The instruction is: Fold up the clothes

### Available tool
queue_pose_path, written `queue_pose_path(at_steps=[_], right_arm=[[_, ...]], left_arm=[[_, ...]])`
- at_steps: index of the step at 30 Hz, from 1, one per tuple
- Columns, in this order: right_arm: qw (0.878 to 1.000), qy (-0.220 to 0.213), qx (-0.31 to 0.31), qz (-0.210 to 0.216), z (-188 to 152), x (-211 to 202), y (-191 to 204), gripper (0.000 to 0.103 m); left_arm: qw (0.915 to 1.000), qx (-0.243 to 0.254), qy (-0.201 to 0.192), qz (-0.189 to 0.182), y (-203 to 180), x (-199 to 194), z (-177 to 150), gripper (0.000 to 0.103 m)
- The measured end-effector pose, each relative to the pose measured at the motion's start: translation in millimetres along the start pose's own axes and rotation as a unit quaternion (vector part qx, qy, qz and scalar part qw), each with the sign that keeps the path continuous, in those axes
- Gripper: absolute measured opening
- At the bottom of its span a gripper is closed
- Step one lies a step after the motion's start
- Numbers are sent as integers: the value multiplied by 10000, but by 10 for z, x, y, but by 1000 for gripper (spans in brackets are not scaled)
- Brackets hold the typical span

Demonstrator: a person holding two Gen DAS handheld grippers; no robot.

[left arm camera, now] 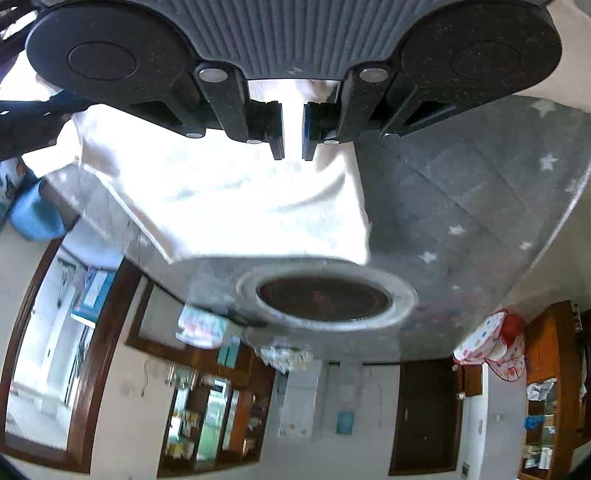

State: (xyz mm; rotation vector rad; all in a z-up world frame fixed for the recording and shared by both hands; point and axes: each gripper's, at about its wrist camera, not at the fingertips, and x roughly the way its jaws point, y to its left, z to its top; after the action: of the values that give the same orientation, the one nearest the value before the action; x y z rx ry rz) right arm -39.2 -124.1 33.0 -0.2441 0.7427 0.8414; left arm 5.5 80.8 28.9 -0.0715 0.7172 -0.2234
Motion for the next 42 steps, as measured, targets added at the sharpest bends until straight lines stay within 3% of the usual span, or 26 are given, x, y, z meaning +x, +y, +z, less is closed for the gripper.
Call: queue_pose_path(at_steps=[7,15,21,28,34,42], right_arm=[[10000,-29,37,-9,-19,-31,-90,44],[9996,-161,215,-113,7,-49,-229,48],[9995,-116,279,-135,-30,-26,-288,49],[9991,-93,368,-203,-76,-37,-352,50],[9985,-88,459,-298,-128,-89,-378,50],[9974,-81,580,-425,-197,-159,-412,51]], left_arm=[[9995,-81,268,119,192,9,-74,10],[9995,-254,165,-24,192,130,216,10],[9990,-236,274,264,221,461,320,10],[9984,-341,205,402,349,506,389,10],[9982,62,162,566,209,578,395,11],[9993,72,137,355,100,250,380,18]])
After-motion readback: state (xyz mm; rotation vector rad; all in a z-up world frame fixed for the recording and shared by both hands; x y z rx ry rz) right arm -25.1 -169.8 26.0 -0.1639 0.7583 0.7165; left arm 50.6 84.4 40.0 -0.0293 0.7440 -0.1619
